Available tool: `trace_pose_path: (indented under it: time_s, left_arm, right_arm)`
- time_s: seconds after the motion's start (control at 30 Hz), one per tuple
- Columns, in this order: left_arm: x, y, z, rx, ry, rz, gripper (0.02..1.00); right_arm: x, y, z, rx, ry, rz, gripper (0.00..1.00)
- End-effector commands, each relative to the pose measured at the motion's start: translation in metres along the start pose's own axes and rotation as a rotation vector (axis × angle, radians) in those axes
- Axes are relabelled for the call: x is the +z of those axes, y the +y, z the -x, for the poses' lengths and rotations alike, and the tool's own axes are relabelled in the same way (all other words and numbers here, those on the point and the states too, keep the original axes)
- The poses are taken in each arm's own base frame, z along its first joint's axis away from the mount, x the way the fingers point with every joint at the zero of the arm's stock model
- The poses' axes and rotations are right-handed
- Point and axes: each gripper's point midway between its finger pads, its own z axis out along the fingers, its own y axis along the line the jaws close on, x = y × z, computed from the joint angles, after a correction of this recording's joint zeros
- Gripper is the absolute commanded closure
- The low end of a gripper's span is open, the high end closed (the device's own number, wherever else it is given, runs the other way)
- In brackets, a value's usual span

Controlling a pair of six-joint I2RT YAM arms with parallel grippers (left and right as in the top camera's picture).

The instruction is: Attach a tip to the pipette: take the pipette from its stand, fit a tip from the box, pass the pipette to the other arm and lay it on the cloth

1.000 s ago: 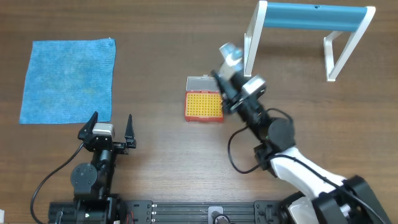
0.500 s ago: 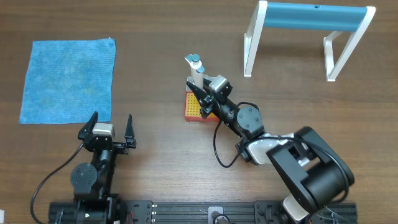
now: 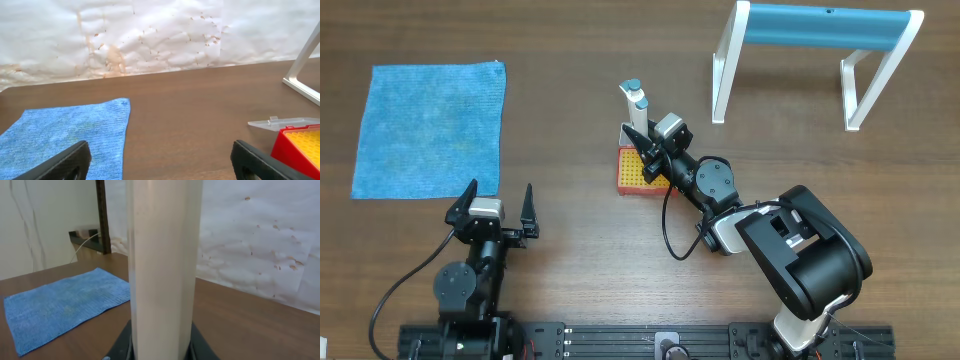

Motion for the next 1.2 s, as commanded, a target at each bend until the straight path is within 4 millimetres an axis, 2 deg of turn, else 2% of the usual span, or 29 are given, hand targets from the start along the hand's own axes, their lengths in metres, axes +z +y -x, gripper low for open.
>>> trace_pose_path:
  time_s: [0.03, 0.33, 0.43, 0.87, 1.2]
  left_arm:
    - [0.000, 0.000, -0.002, -0.009, 0.005, 0.000, 0.115]
    - [0.000, 0.000, -0.002, -0.009, 0.004, 0.000, 0.117]
    - [0.000, 0.000, -0.002, -0.009, 0.005, 0.000, 0.115]
    - [0.000, 0.000, -0.002, -0.009, 0.004, 0.000, 0.117]
    - [0.000, 0.000, -0.002, -0.009, 0.004, 0.000, 0.117]
  right_arm:
    - [0.004, -0.003, -0.006, 0.008, 0.005, -0.010, 0.921]
    - [0.005, -0.001, -0.011, 0.011, 0.015, -0.001, 0.921]
    - [0.004, 0.008, -0.014, 0.013, 0.024, 0.051, 0.921]
    - [0.004, 0.008, -0.025, 0.020, 0.053, 0.051, 0.919]
    - [-0.004, 0.007, -0.063, 0.043, 0.139, 0.045, 0.919]
